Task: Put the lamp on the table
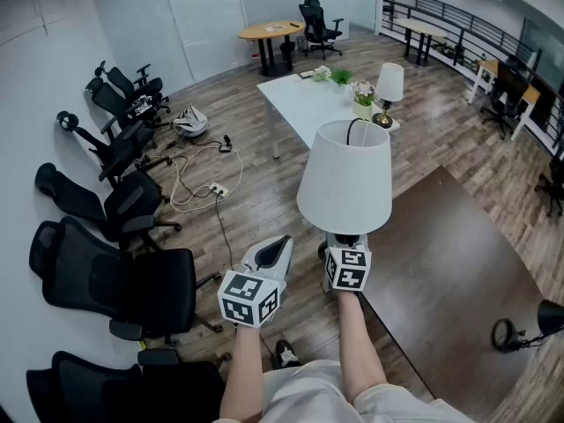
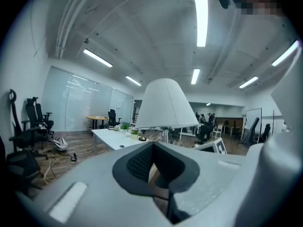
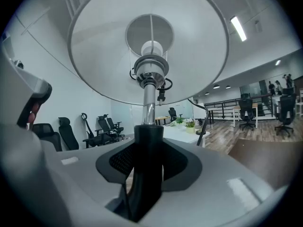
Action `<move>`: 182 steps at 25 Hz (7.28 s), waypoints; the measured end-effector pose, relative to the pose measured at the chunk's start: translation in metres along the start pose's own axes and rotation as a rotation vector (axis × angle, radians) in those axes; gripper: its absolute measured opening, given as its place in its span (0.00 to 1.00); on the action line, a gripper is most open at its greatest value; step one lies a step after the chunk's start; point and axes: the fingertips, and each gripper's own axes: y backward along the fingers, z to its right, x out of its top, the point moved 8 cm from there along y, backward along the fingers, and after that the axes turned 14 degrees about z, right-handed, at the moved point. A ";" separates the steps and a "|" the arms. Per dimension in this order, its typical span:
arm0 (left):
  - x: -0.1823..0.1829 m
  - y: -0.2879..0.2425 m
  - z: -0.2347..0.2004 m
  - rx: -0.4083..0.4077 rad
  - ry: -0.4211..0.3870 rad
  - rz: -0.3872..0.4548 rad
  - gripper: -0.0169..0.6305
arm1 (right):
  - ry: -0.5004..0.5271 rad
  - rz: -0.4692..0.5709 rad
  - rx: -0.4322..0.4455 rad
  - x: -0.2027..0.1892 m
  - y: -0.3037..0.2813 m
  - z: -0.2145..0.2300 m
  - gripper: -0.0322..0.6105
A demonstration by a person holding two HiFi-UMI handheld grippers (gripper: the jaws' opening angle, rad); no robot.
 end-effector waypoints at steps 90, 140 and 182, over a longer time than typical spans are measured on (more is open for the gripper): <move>-0.007 -0.478 -0.523 -0.396 0.142 -0.098 0.03 | 0.060 0.141 -0.312 -0.008 -0.595 0.045 0.31; -0.071 -0.727 -0.661 -0.416 0.201 -0.274 0.03 | -0.058 0.124 -0.347 -0.108 -0.901 0.163 0.31; -0.148 -0.728 -0.609 -0.496 0.201 -0.356 0.03 | 0.056 0.126 -0.256 -0.197 -0.948 0.191 0.30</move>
